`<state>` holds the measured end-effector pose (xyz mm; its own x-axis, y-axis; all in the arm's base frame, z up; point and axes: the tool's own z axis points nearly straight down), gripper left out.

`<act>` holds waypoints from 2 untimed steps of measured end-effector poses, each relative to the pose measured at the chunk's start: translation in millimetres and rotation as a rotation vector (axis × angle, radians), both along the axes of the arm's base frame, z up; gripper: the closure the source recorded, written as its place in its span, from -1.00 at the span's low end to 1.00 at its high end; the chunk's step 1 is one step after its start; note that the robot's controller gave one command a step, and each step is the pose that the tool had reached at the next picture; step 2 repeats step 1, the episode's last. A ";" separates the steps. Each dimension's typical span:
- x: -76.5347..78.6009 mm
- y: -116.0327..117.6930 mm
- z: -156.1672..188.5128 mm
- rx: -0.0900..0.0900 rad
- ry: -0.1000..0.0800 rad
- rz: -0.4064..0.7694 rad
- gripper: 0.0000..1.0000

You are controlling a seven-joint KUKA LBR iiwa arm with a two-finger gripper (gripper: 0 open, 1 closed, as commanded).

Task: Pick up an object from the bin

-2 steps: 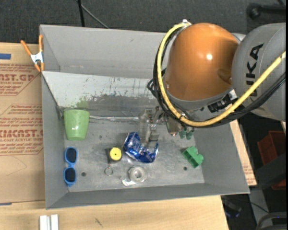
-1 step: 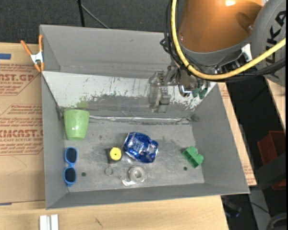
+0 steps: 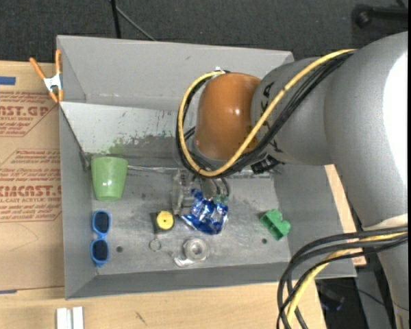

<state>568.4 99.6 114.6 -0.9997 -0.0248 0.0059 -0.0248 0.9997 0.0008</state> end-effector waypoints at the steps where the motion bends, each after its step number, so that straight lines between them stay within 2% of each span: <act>1: 23.1 9.7 89.1 0.003 -0.018 -0.020 1.00; 2: 23.1 9.7 89.1 0.003 -0.018 -0.020 1.00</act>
Offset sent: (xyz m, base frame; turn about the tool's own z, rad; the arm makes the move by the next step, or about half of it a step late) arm 0.0203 0.0080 0.0840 0.0215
